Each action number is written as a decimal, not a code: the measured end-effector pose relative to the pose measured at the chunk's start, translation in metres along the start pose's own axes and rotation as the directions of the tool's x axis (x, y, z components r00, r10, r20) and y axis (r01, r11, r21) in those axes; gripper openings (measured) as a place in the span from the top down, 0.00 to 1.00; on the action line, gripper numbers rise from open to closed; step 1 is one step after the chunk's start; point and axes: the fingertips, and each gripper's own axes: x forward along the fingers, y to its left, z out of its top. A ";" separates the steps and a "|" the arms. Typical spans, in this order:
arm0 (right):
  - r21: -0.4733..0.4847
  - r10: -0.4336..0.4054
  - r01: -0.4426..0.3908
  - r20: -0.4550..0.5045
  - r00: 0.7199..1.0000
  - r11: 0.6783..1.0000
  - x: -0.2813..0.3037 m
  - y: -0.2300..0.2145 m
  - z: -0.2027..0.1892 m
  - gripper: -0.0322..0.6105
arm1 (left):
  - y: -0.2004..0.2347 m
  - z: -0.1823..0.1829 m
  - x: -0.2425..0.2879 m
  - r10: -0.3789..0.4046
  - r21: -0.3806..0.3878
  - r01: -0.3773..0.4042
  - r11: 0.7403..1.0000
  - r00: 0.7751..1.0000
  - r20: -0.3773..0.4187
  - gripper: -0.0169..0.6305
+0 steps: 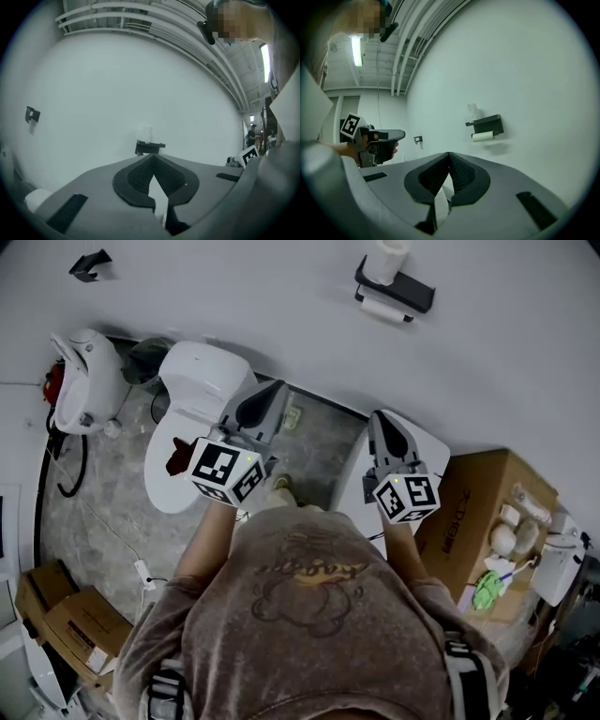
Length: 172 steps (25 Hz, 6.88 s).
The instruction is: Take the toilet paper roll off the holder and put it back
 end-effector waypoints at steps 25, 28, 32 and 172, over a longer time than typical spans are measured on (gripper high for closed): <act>0.036 -0.239 0.237 0.047 0.970 0.971 0.032 -0.029 0.014 0.95 | 0.030 0.025 0.103 -0.268 -0.011 0.268 0.963 0.963 -0.014 0.85; 0.042 -0.236 0.235 0.045 0.971 0.971 0.032 -0.031 0.013 0.95 | 0.028 0.029 0.115 -0.284 0.007 0.284 0.959 0.959 -0.016 0.78; 0.041 -0.243 0.241 0.042 0.969 0.970 0.029 -0.038 0.011 0.95 | 0.028 0.039 0.140 -0.301 0.050 0.301 0.952 0.954 -0.005 0.60; 0.074 -0.376 0.374 0.004 0.927 0.924 0.004 -0.103 -0.017 0.95 | 0.028 0.106 0.317 -0.353 0.227 0.341 0.912 0.936 0.010 0.53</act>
